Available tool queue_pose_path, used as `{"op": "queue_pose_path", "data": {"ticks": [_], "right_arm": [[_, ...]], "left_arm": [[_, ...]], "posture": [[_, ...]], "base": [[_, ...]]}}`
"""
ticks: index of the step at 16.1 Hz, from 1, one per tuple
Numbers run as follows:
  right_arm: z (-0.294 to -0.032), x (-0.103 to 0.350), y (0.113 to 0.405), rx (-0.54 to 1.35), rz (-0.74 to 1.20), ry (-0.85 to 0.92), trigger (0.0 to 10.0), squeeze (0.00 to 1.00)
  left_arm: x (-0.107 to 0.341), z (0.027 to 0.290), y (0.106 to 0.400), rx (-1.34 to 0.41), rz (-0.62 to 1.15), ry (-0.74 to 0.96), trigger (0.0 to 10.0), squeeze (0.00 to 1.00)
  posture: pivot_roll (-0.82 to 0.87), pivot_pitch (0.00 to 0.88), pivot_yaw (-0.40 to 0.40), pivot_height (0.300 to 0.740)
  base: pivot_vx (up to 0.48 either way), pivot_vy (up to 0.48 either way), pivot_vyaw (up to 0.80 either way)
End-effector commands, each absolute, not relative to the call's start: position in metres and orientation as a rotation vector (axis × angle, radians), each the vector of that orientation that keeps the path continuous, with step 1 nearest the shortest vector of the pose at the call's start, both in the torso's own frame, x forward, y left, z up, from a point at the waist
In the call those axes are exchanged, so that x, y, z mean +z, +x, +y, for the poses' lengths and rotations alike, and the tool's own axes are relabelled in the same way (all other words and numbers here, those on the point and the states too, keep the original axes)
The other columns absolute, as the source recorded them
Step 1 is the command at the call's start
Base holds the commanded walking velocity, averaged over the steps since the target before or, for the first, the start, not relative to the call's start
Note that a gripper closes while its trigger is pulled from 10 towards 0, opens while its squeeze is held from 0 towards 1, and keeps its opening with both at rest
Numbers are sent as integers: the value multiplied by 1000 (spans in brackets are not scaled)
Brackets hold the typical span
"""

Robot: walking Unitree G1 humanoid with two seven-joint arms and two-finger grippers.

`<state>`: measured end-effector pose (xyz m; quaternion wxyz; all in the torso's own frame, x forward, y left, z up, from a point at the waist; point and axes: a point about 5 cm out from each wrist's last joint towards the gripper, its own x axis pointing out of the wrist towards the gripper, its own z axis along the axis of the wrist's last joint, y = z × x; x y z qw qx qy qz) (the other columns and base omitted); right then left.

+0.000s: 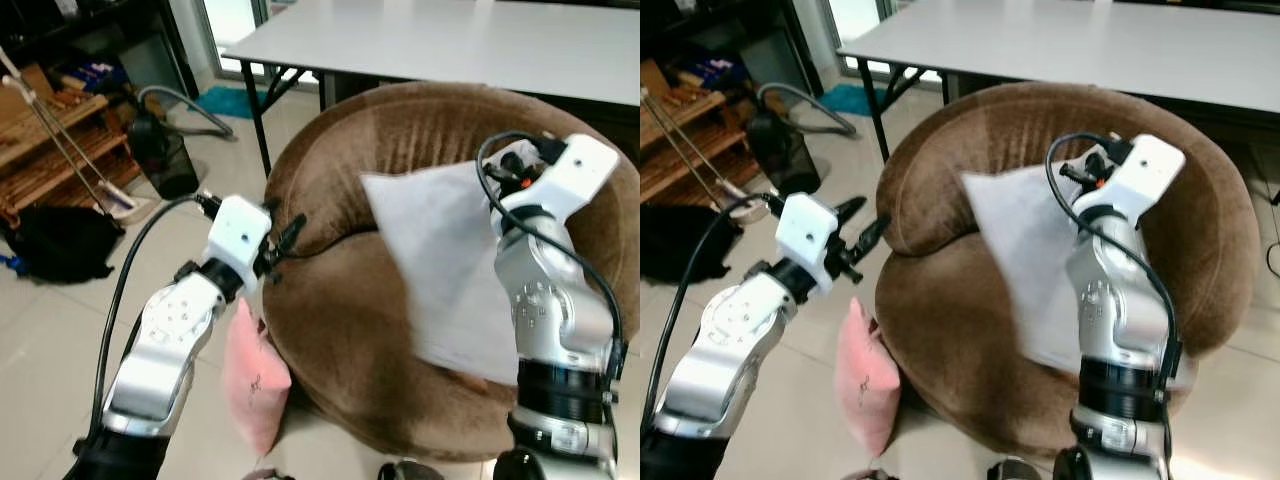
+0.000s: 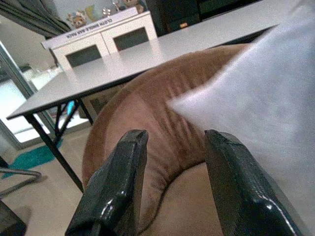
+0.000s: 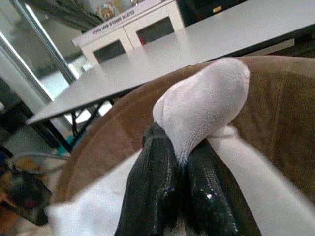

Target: Move the pillow to the sofa from floor

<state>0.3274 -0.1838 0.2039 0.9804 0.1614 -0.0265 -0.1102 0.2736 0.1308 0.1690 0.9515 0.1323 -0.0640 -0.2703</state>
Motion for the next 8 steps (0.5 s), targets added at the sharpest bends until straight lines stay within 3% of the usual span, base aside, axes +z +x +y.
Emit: {"op": "queue_pose_path", "data": {"ticks": [1,4,5,7,8], "right_arm": [[-175,211,336,-181,-65,271,10000,0],[-168,201,371,-175,-3,208,10000,0],[-168,201,371,-175,-3,208,10000,0],[-167,195,404,-241,76,141,10000,31],[-169,198,407,-257,72,128,10000,1000]], "left_arm": [[168,133,263,-582,-110,279,10000,0],[163,135,243,-663,-56,281,10000,0],[163,135,243,-663,-56,281,10000,0],[164,141,228,-693,-10,293,10000,0],[164,143,228,-692,-6,303,10000,0]], "posture": [[12,110,39,740],[53,180,25,740],[53,180,25,740],[90,218,34,740],[104,231,39,740]], "base": [[0,0,0],[0,0,0],[0,0,0],[0,0,0],[0,0,0]]}}
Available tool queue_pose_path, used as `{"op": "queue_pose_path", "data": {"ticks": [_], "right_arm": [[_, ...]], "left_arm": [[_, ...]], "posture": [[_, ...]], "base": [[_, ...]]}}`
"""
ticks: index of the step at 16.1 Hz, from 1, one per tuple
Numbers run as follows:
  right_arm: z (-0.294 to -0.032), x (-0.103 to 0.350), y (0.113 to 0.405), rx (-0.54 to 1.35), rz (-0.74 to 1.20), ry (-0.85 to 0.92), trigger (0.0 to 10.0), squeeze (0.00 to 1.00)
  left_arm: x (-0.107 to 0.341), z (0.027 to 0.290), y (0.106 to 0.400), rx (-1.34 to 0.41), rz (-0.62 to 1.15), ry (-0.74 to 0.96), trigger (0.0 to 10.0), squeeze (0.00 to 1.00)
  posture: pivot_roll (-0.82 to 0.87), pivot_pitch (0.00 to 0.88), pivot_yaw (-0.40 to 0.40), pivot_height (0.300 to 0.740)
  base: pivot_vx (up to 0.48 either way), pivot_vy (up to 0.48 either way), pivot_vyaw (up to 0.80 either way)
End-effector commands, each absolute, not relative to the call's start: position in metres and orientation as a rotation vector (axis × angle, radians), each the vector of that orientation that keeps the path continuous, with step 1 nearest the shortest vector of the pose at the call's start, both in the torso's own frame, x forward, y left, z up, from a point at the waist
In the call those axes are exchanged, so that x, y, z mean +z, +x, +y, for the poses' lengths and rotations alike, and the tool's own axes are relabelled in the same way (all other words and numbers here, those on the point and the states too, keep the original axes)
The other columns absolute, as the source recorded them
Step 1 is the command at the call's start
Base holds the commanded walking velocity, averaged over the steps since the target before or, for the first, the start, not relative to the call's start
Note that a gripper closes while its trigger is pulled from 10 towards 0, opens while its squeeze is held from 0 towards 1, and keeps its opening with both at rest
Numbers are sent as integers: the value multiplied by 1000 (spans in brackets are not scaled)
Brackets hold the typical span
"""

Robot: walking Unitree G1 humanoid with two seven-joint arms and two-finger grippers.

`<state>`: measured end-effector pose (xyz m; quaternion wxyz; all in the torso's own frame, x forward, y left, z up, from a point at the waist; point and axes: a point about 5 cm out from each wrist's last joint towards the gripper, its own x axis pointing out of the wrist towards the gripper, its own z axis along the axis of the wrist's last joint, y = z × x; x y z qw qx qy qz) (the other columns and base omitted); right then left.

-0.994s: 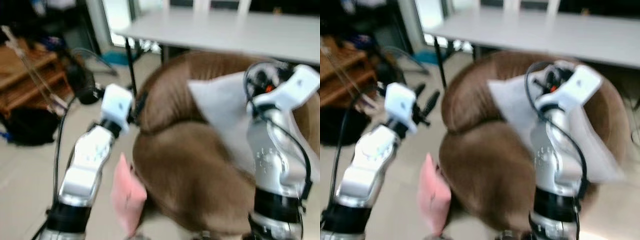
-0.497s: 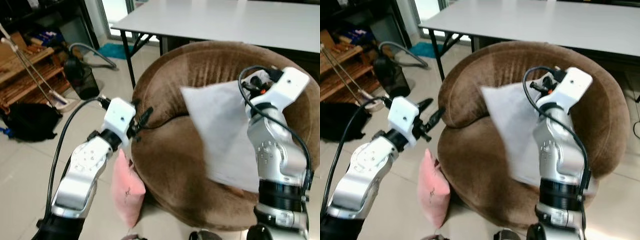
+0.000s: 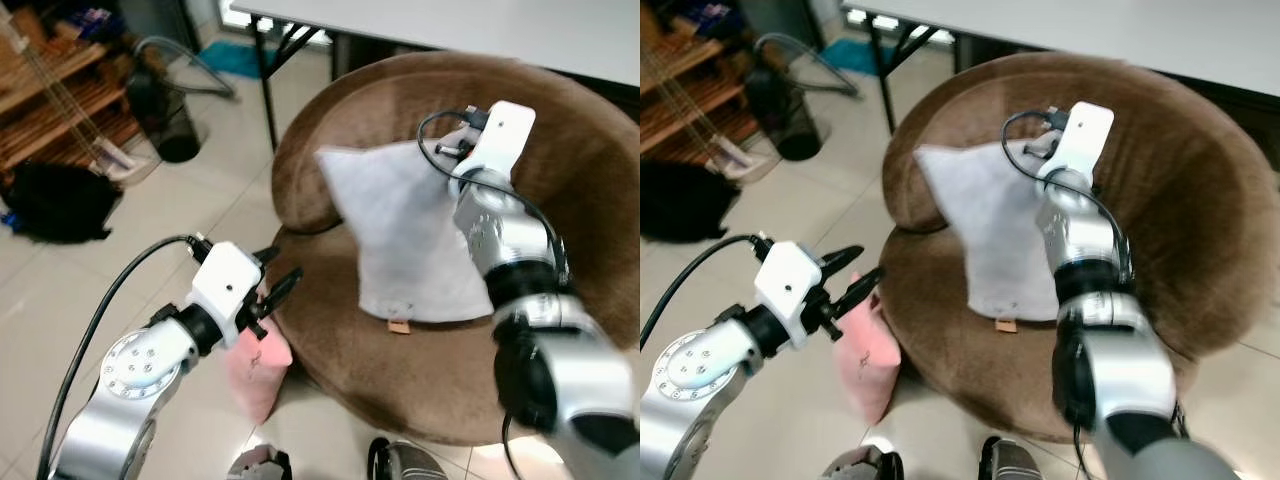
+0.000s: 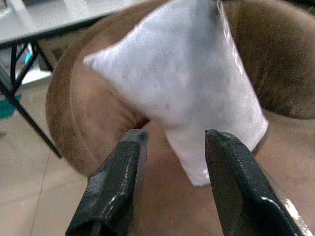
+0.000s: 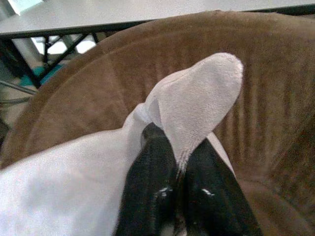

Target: Move the pillow to the sofa from floor

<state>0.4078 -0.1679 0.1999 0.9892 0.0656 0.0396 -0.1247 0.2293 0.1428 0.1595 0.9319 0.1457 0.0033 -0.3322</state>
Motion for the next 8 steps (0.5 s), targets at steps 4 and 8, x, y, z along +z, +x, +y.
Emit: {"op": "queue_pose_path", "data": {"ticks": [4,8], "right_arm": [[-181,251,422,-317,-74,191,10000,1000],[-184,278,425,-270,-163,214,10000,0]], "left_arm": [[176,152,225,-646,-14,324,10000,0],[173,153,233,-575,-17,290,10000,0]], "posture": [[158,231,34,740],[112,203,29,740]], "base": [[0,0,0],[0,0,0]]}}
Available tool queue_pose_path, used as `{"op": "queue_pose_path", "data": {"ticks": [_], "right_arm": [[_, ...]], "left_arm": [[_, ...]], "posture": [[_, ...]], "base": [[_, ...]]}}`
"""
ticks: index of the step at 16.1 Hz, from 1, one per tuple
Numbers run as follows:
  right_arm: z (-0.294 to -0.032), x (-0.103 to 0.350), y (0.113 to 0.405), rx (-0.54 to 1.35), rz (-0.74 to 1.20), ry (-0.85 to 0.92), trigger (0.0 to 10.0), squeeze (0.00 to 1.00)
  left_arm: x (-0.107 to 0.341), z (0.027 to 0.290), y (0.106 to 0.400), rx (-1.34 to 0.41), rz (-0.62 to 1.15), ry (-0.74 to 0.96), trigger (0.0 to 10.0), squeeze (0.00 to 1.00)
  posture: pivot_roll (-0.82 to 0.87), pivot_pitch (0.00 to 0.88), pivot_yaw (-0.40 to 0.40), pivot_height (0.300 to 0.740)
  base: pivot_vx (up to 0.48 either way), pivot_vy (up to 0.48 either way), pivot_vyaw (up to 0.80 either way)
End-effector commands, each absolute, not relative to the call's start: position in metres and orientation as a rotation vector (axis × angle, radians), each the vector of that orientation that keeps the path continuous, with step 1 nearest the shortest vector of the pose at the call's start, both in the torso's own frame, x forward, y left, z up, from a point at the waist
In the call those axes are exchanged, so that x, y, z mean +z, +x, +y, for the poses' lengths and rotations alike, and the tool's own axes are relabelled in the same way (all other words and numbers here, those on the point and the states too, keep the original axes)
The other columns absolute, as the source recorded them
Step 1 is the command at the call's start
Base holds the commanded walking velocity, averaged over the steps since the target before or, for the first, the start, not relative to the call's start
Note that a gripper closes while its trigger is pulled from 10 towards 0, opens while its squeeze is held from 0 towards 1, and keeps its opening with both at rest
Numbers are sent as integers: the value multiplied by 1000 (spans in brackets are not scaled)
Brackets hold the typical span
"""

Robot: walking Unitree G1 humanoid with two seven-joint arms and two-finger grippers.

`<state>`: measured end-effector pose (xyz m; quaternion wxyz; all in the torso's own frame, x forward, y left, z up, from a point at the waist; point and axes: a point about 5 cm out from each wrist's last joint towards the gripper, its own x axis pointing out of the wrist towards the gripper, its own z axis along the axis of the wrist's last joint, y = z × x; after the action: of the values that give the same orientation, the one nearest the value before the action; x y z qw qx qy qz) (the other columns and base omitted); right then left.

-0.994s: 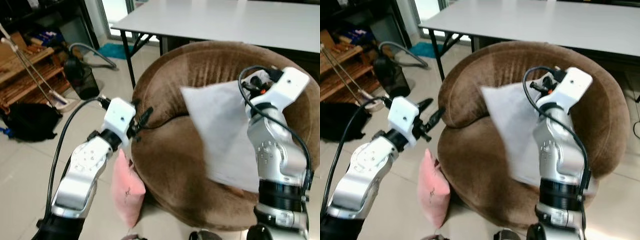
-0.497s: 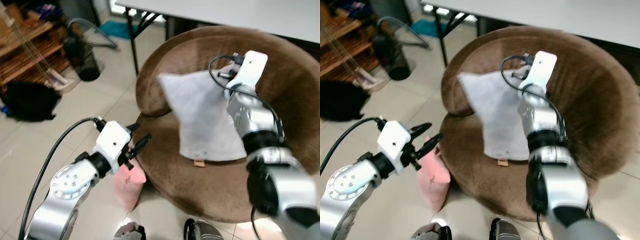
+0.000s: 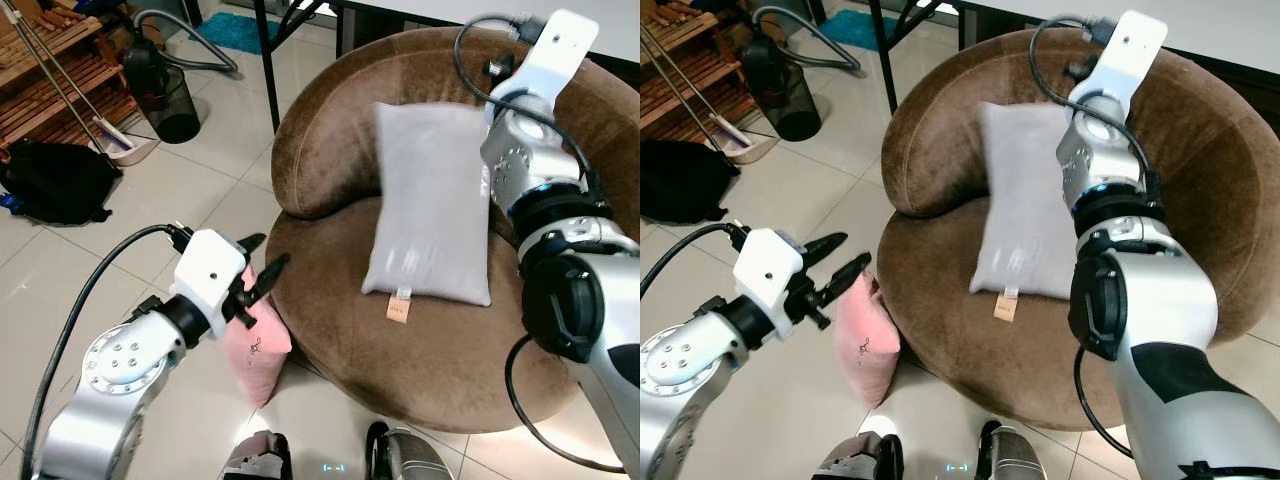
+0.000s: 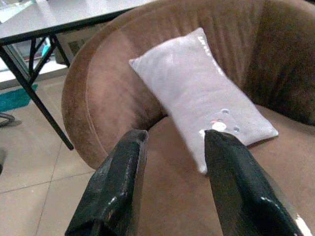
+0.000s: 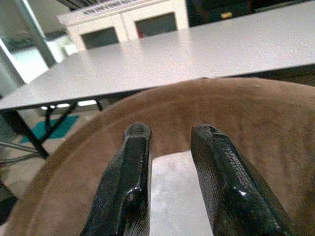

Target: Move the pillow to the sofa from floor

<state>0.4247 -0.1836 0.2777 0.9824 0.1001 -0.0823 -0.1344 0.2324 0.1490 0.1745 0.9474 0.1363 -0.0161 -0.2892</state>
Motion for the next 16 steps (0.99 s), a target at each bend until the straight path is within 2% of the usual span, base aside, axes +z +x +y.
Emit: {"op": "queue_pose_path", "data": {"ticks": [1,3,4,6,7,8,10,11,16], "right_arm": [[-184,278,425,-254,-166,222,10000,0],[-181,267,425,-187,-149,241,10000,0],[-174,233,418,-123,-99,226,10000,0],[-166,199,404,-73,-56,212,10000,0],[-163,177,386,-61,-19,206,10000,0],[-159,148,347,-58,48,233,10000,0],[-159,131,308,-84,100,204,10000,0],[-158,127,298,-84,108,200,10000,0],[-157,115,266,-69,154,188,10000,0]], "left_arm": [[171,153,235,-555,-10,276,10000,0],[164,153,243,-468,-2,244,10000,0],[158,153,244,-423,-7,224,10000,0],[152,154,243,-389,8,214,10000,0],[148,156,242,-377,25,215,10000,0],[141,159,243,-348,58,217,10000,0],[138,158,249,-334,65,209,10000,0],[137,158,251,-332,72,200,10000,0],[133,154,258,-333,68,184,10000,0]], "posture": [[104,195,27,740],[73,173,22,740],[40,136,17,740],[25,117,18,740],[6,110,25,740],[1,105,29,740],[-11,100,32,740],[-26,89,38,740],[-27,69,37,740]], "base": [[0,0,0],[0,0,0],[0,0,0],[0,0,0],[0,0,0],[0,0,0],[0,0,0],[0,0,0],[0,0,0]]}}
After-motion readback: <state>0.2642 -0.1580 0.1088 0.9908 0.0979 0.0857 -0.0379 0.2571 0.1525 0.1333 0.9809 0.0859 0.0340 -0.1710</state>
